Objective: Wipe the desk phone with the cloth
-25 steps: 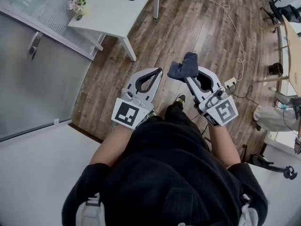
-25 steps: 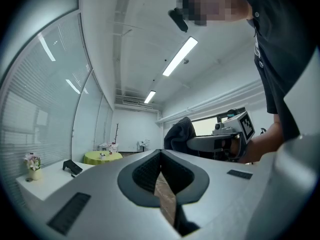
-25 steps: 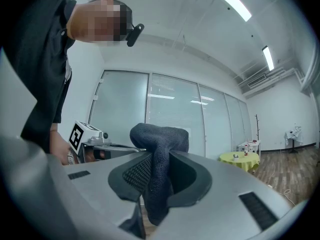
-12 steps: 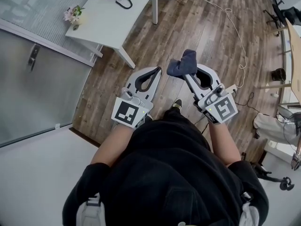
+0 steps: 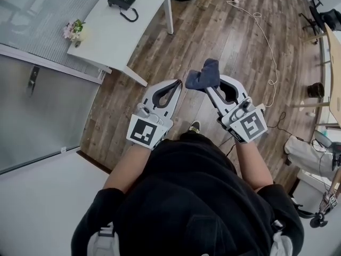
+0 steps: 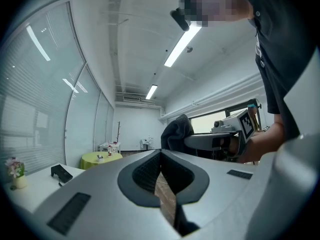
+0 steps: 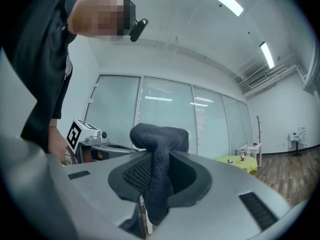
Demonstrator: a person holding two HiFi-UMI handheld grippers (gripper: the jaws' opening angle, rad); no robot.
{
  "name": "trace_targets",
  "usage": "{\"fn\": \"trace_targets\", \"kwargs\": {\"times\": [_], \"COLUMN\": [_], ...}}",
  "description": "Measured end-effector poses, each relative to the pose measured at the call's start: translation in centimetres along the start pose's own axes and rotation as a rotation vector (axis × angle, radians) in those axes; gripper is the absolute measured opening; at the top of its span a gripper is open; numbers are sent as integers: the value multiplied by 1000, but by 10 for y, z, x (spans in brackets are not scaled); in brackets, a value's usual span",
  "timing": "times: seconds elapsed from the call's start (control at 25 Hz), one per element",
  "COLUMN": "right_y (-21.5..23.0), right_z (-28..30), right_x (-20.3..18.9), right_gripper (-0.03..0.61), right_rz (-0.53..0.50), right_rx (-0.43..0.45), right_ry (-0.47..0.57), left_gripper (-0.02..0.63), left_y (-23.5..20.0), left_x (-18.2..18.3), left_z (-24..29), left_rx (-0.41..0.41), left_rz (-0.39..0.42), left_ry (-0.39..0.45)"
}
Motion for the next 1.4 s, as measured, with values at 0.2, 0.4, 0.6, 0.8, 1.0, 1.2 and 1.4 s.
{"fn": "trace_targets", "kwargs": {"times": [0.2,0.4,0.6,0.8,1.0,1.2,1.4], "right_y": [43,67,86,109,131,155,172], "right_z": [-10,-8,1,26,64,110,159], "right_x": [5,6,3,-3,-7,-5,-8], "right_gripper": [89,89,89,87,89,88,88], "right_rz": [-10,-12,-4,-6,-12,-19,-26], "right_rx": [13,31,27,24,15,10,9], "right_ry": [-10,-16,-6,-6,-25,-21,-19], "left_gripper": [9,9,10,10,9,9,9], "left_y": [9,7,-7,-37,-78,-127,-179], "left_x": [4,7,6,-1,-9,-12,-13], "left_z": [42,66,83,103,122,143,157], "left_rx": [16,40,58,57,41,30,32], "left_rz": [4,10,6,9,1,-1,-9], "left_ry": [-38,-22,-27,-13,-34,4,22]}}
Point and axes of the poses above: the fingertips, and each gripper's own axes: z forward along the fingers, y to its right, x out of its top, the point moved 9 cm from there along -z, backward along the fingers, and after that the axes turned 3 degrees about z, right-handed, at the moved point
